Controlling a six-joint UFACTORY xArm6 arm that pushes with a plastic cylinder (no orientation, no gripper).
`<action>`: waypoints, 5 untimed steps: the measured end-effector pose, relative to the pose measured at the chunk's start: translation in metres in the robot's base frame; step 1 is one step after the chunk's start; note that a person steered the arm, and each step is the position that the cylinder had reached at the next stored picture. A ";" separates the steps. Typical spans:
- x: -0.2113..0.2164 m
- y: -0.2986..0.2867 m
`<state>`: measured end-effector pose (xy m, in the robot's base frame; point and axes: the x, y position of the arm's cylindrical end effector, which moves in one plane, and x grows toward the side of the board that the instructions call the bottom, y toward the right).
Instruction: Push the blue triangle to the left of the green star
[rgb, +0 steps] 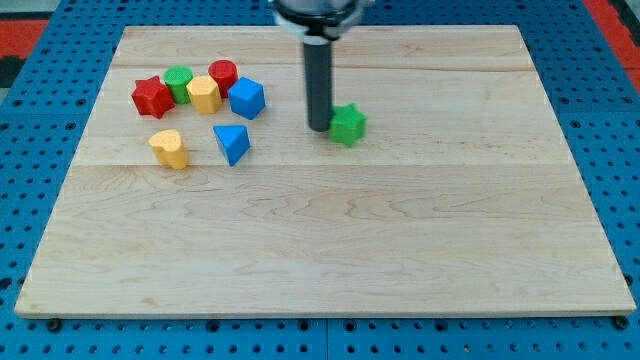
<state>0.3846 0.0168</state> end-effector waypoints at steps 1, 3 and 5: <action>0.006 0.086; 0.046 0.076; 0.092 -0.140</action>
<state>0.4771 -0.1237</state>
